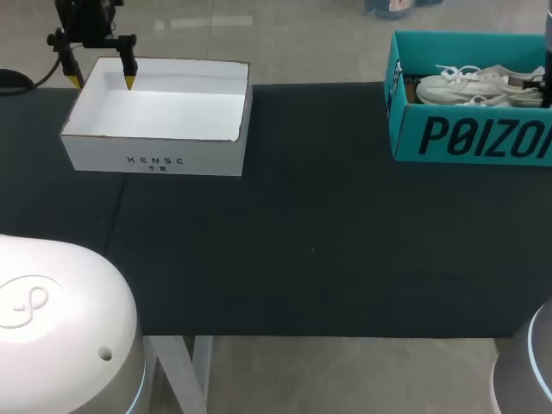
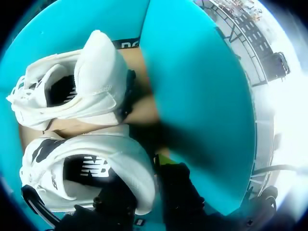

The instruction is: Take the shoe out of the shoebox, open the shoe tongue, remove and reinsert the insole, then place the shoe into the shoebox

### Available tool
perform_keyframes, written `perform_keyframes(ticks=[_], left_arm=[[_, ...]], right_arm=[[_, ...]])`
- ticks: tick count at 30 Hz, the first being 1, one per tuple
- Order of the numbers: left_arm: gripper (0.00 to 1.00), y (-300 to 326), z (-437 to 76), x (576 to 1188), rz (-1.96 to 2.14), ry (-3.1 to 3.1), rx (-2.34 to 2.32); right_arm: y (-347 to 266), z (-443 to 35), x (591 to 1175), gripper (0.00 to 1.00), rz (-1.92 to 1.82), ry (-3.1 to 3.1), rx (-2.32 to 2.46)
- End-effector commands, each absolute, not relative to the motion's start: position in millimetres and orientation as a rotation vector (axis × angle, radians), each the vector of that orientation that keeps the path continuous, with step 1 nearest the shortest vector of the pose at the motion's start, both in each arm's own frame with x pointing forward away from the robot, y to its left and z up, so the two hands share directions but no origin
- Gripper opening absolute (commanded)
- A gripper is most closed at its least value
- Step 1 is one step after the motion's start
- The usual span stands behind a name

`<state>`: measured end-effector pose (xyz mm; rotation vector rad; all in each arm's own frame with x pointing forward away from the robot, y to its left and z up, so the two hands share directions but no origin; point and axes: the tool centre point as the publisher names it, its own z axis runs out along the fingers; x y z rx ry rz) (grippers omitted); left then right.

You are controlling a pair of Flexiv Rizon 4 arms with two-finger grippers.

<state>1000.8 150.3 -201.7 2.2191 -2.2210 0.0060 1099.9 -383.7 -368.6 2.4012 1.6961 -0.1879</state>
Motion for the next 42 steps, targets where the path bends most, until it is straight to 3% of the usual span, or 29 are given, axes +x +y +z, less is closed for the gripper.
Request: perform_keyframes(ticks=[1, 18, 34, 42], left_arm=[[1.00, 150.2, -201.0, 1000.3, 0.004, -2.221, 2.220], [1.00, 150.2, -201.0, 1000.3, 0.004, -2.221, 2.220], [1.00, 150.2, -201.0, 1000.3, 0.004, -2.221, 2.220], [1.00, 150.2, -201.0, 1000.3, 0.004, -2.221, 2.220]], right_arm=[[-384.9, -344.6, 1093.0, 0.00, -0.167, 1.677, 2.406], [-358.5, -190.2, 1048.9, 0.00, -0.007, 1.561, 2.360], [-358.5, -190.2, 1048.9, 0.00, -0.007, 1.561, 2.360], [-282.3, -198.3, 964.3, 0.00, -0.009, 1.548, 2.303]])
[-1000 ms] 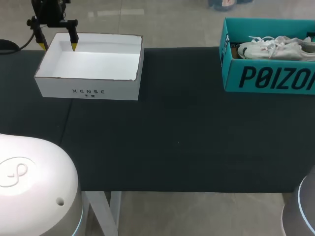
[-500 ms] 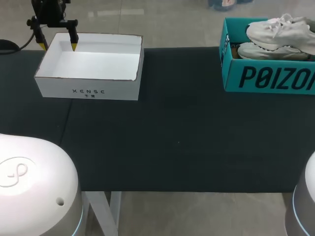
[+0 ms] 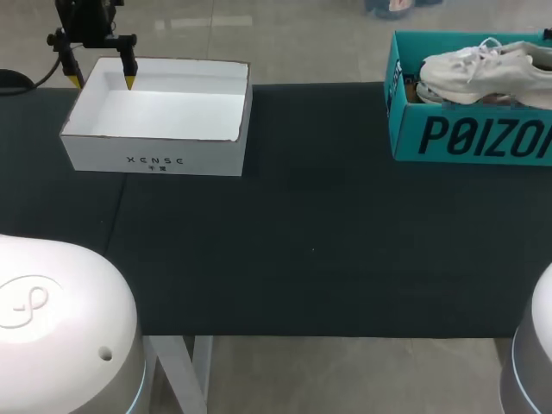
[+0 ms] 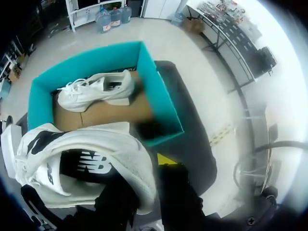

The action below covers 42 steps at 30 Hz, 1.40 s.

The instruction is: Take the shoe out of the shoebox, open the shoe tongue, remove and reinsert the insole, then place the shoe into the shoebox

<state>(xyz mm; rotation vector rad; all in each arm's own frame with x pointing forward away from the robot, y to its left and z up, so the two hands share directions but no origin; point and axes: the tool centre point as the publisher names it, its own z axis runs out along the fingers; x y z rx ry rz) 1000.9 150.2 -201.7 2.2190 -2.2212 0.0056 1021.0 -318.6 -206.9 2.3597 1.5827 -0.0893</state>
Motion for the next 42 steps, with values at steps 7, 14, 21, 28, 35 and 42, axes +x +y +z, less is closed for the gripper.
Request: perform_keyframes(ticks=[7, 14, 21, 28, 35, 42], left_arm=[[1.00, 150.2, -201.0, 1000.3, 0.004, -2.221, 2.220], [1.00, 150.2, -201.0, 1000.3, 0.004, -2.221, 2.220], [1.00, 150.2, -201.0, 1000.3, 0.004, -2.221, 2.220], [1.00, 150.2, -201.0, 1000.3, 0.004, -2.221, 2.220], [1.00, 150.2, -201.0, 1000.3, 0.004, -2.221, 2.220], [1.00, 150.2, -201.0, 1000.3, 0.004, -2.221, 2.220]], right_arm=[[-215.2, -220.2, 904.4, 0.00, 0.005, 1.629, 2.249], [-141.0, -279.1, 852.1, 0.00, -0.058, 1.635, 2.194], [-84.2, -328.5, 815.1, 0.00, -0.099, 1.726, 2.251], [-46.4, -354.8, 792.6, 0.00, -0.124, 1.812, 2.257], [-22.8, -372.4, 788.5, 0.00, -0.132, 1.843, 2.227], [-3.8, -392.5, 792.1, 0.00, -0.105, 1.826, 2.248]])
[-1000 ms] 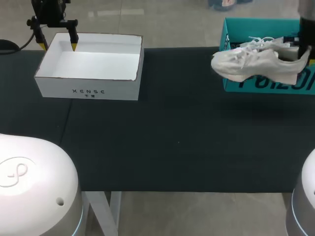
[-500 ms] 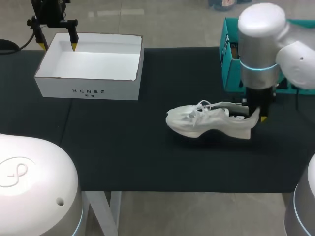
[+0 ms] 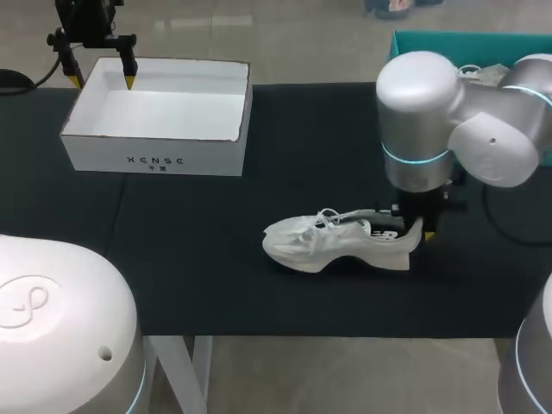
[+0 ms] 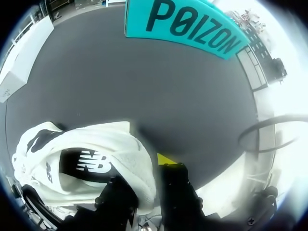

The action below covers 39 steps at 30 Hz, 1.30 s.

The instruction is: Take the shoe out of the shoebox, open the shoe tongue, remove and reinsert the insole, then place the shoe into the shoebox

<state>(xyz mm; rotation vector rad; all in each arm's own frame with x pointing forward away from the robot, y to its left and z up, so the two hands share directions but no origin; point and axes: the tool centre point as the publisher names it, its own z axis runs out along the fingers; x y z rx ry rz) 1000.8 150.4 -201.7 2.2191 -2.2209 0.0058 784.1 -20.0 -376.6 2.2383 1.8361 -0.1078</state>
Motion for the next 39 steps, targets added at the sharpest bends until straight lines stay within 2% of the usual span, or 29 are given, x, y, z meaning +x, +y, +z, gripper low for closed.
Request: perform_keyframes(ticks=[1, 2, 3, 4, 10, 13, 16, 31, 36, 39], left_arm=[[1.00, 150.2, -201.0, 1000.3, 0.004, -2.221, 2.220], [1.00, 150.2, -201.0, 1000.3, 0.004, -2.221, 2.220], [1.00, 150.2, -201.0, 1000.3, 0.004, -2.221, 2.220], [1.00, 150.2, -201.0, 1000.3, 0.004, -2.221, 2.220], [1.00, 150.2, -201.0, 1000.3, 0.004, -2.221, 2.220], [1.00, 150.2, -201.0, 1000.3, 0.004, -2.221, 2.220], [1.00, 150.2, -201.0, 1000.3, 0.004, -2.221, 2.220], [1.00, 150.2, -201.0, 1000.3, 0.004, -2.221, 2.220], [1.00, 150.2, -201.0, 1000.3, 0.004, -2.221, 2.220], [1.00, 150.2, -201.0, 1000.3, 0.004, -2.221, 2.220]], right_arm=[[-3.0, -395.4, 793.1, 0.00, -0.104, 1.789, 2.255], [-2.9, -397.6, 794.4, 0.00, -0.104, 1.785, 2.263], [-2.7, -398.7, 795.1, 0.56, -0.111, 1.800, 2.264], [-4.0, -397.1, 795.7, 1.00, -0.120, 1.799, 2.278], [-11.5, -354.1, 778.0, 1.00, 0.104, 2.110, 2.098], [-15.1, -332.6, 756.8, 1.00, 0.380, 2.533, 1.638], [-34.0, -330.4, 754.4, 1.00, 0.370, 3.014, 1.107], [-34.0, -330.4, 754.4, 1.00, 0.370, 3.014, 1.107], [-35.7, -308.5, 748.9, 1.00, 0.064, 2.892, 0.131], [-45.4, -305.8, 750.4, 1.00, -0.015, 2.860, -0.162]])
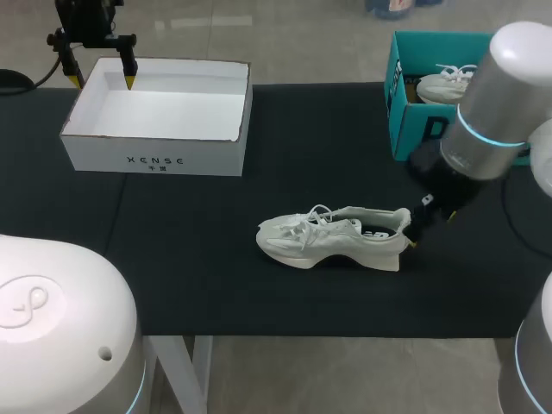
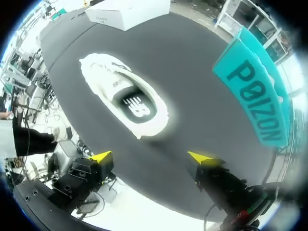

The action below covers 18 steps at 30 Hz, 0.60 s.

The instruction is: Take the shoe out of the shoebox, open the shoe tongue, remove and reinsert the insole, then place the shoe into the shoebox

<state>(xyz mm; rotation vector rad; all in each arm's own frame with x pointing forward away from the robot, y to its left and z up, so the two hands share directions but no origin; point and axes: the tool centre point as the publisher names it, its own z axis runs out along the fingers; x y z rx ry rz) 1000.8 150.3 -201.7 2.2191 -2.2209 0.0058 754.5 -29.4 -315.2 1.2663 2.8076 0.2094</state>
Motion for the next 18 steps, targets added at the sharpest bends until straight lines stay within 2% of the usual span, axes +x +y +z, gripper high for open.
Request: perform_keyframes(ticks=[1, 4, 17, 18], left_arm=[[1.00, 150.2, -201.0, 1000.3, 0.004, -2.221, 2.220], [1.00, 150.2, -201.0, 1000.3, 0.004, -2.221, 2.220], [1.00, 150.2, -201.0, 1000.3, 0.004, -2.221, 2.220], [1.00, 150.2, -201.0, 1000.3, 0.004, -2.221, 2.220]], right_arm=[[-47.9, -304.5, 749.6, 1.00, -0.014, 2.855, -0.280], [-57.7, -300.8, 749.8, 1.00, -0.041, 2.848, -0.510], [-62.0, -301.3, 749.7, 1.00, -0.110, 2.881, -0.518], [-63.4, -305.2, 751.2, 1.00, 0.029, 2.890, -0.497]])
